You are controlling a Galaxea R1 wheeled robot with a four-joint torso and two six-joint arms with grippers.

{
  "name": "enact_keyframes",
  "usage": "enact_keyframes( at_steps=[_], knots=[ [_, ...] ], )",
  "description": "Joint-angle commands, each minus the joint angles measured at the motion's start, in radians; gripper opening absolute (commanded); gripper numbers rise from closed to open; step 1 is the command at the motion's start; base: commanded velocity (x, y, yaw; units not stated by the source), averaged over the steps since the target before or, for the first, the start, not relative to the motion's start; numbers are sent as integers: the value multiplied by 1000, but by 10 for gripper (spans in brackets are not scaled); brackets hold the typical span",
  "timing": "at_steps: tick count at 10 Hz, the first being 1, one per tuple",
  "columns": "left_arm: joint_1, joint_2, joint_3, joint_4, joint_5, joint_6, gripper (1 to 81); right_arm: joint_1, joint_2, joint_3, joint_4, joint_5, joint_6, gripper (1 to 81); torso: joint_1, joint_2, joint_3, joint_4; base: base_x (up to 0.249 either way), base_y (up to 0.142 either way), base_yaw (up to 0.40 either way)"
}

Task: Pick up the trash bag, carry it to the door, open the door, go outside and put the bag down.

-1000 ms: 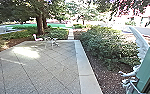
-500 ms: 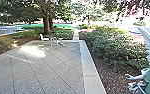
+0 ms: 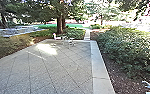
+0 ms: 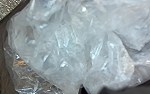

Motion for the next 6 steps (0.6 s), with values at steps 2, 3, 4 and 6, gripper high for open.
enact_keyframes(
  at_steps=[2,3,4,6],
  knots=[
    [-39,-51,106,0,72,3,10,31,1,17,-14,-61,-7,811,0,0,0,20,0,0,0],
    [-39,-85,163,0,67,3,10,25,-7,40,-25,-61,-7,811,0,0,0,33,0,0,0],
    [-42,-107,194,-3,67,2,10,22,-25,75,-28,-61,-7,811,0,0,0,34,0,0,0],
    [-57,-142,247,-8,75,0,10,22,-100,208,-30,-61,-7,811,0,0,0,33,0,0,0]
  ],
)
